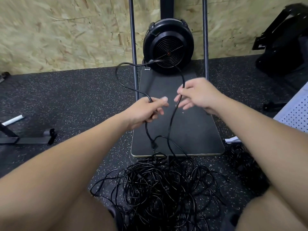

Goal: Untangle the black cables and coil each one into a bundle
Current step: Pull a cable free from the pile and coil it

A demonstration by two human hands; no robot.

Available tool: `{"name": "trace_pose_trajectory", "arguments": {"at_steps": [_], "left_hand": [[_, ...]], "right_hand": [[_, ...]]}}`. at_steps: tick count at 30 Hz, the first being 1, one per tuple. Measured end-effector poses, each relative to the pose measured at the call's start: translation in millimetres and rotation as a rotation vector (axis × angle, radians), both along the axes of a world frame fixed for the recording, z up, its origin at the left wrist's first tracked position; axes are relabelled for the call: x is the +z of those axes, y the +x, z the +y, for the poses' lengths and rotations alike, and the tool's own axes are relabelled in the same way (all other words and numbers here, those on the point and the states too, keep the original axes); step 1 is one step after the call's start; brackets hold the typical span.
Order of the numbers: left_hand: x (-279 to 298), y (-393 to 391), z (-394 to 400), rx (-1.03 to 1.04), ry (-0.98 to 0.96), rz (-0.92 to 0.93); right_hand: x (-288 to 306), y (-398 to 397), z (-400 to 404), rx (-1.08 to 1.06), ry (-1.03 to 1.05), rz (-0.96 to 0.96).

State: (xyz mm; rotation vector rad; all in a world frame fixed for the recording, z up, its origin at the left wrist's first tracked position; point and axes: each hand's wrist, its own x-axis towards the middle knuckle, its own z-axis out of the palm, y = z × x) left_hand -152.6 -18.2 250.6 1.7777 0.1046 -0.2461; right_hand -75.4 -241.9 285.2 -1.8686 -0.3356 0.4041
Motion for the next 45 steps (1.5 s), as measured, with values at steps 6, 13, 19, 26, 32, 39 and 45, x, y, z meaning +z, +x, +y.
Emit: {"name": "trace_pose_trajectory", "arguments": {"at_steps": [6, 13, 19, 26, 32, 39, 45], "left_hand": [[-5, -17, -22, -0.235, 0.182, 0.071], [0, -5, -23, -0.008, 0.07, -0.064], [2, 1, -30, 0.099, 0.015, -0.098], [10, 7, -33, 0.209, -0.073, -0.14], [13, 7, -28, 0.222, -0.097, -0.128], [17, 5, -23, 0.177, -0.15, -0.112], [12, -2, -24, -0.095, -0.077, -0.036]], "right_hand": [[19, 4, 7, -0.182, 0.229, -0.025], [-1, 0, -2, 0.011, -0.036, 0.083], [1, -9, 1, -0.076, -0.403, -0.356], [-8, -30, -3, 0.452, -0.418, -0.008], [-25, -32, -2, 0.558, -0.396, 0.169], [-14, -28, -8, 0.513, -0.358, 0.075], [8, -13, -1, 0.119, 0.08, -0.047]]}}
